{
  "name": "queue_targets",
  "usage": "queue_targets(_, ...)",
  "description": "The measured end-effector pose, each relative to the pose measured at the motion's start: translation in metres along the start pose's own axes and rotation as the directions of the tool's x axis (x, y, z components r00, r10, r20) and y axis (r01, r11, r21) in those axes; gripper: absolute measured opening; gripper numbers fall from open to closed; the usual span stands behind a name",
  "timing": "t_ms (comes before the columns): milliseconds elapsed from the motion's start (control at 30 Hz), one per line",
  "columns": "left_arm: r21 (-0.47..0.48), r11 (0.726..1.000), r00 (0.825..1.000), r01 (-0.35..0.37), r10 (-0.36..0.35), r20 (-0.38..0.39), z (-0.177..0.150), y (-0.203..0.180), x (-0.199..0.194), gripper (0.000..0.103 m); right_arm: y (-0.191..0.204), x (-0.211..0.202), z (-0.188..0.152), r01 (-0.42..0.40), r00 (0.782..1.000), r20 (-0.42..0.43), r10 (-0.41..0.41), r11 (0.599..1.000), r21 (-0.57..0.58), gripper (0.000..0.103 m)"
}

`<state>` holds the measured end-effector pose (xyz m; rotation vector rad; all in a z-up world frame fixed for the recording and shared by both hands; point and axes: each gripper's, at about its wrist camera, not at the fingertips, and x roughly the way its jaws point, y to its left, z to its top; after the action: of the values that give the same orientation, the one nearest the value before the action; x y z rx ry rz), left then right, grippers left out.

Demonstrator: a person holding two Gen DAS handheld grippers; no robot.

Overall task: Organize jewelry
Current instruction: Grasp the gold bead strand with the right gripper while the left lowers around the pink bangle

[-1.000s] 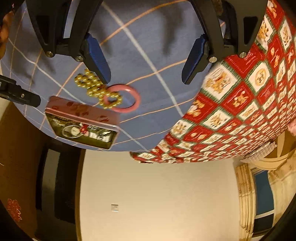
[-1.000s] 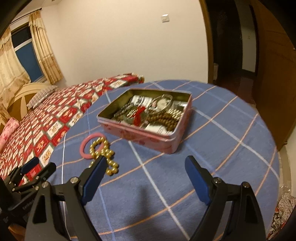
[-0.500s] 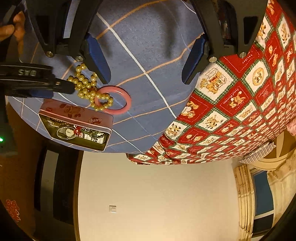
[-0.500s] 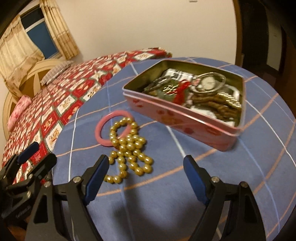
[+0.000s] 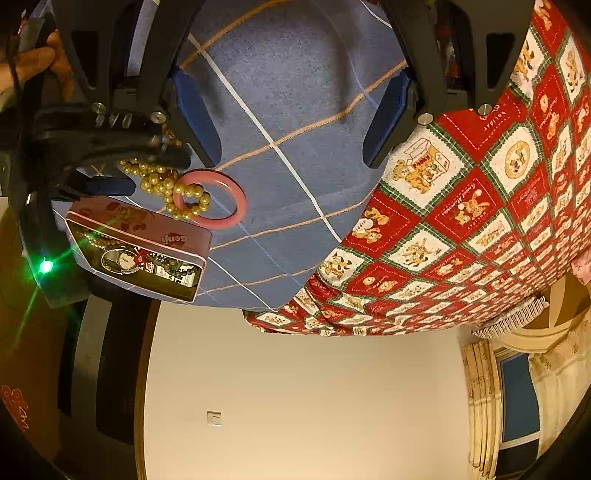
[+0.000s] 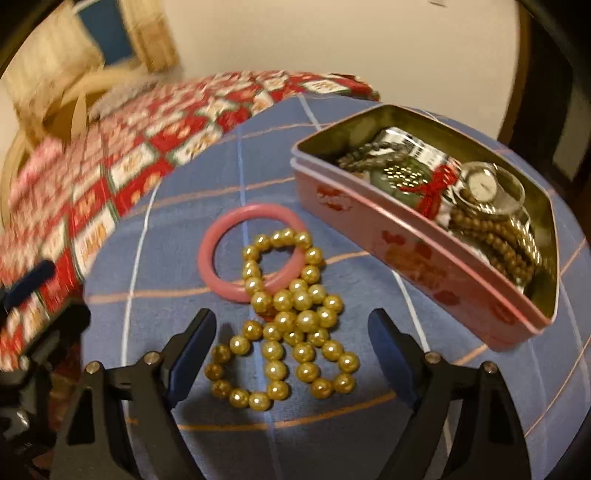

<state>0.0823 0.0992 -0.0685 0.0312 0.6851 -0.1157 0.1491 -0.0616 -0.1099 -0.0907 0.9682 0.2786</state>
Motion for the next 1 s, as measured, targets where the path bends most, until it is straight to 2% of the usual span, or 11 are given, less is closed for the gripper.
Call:
queue_targets(67,0.0,1.0,1.0,0.004,-0.004,0.0,0.0,-0.001,0.0,0.079,0.008,0.002,-0.002,0.045,0.999,-0.014,-0.046,0.996,-0.076,0.08)
queue_targets(133,0.003,1.0,1.0,0.008,-0.008,0.004,0.001,-0.002,-0.001,0.079,0.008,-0.002,-0.004,0.03,0.999,-0.007,-0.031,0.995,-0.095,0.068)
queue_targets(200,0.002,1.0,1.0,0.012,-0.012,0.003,0.002,-0.003,-0.001,0.079,0.004,-0.005,-0.006,0.028,1.0,-0.001,-0.028,0.995,-0.098,0.051)
queue_targets(267,-0.001,1.0,1.0,0.024,-0.024,-0.004,0.002,-0.004,0.0,0.079,-0.004,-0.01,-0.009,0.033,0.999,0.003,-0.033,0.996,-0.079,0.025)
queue_targets(433,0.004,0.999,0.999,0.041,-0.04,-0.024,0.001,-0.01,0.006,0.079,-0.029,-0.022,-0.018,-0.021,1.0,0.001,0.021,0.999,0.041,0.025)
queue_targets(533,0.008,0.998,0.997,0.065,-0.065,-0.032,0.004,-0.016,0.01,0.079,-0.048,-0.038,-0.03,-0.05,0.999,0.028,0.047,0.991,0.124,0.024)
queue_targets(733,0.031,0.992,0.991,0.12,-0.118,-0.057,0.017,-0.037,0.027,0.079,-0.072,-0.076,-0.042,-0.042,0.994,0.112,0.02,0.979,0.198,0.022)
queue_targets(800,0.038,0.988,0.987,0.149,-0.147,-0.07,0.023,-0.044,0.037,0.079,-0.08,-0.085,-0.042,-0.038,0.99,0.138,0.008,0.974,0.222,0.016)
queue_targets(933,0.012,0.982,0.971,0.189,-0.186,-0.148,0.035,-0.056,0.067,0.079,-0.086,-0.084,-0.037,-0.024,0.99,0.143,-0.009,0.974,0.226,0.014)
queue_targets(1000,0.023,0.985,0.971,0.173,-0.167,-0.172,0.038,-0.061,0.078,0.079,-0.088,-0.082,-0.038,-0.01,0.991,0.133,-0.021,0.974,0.227,0.015)
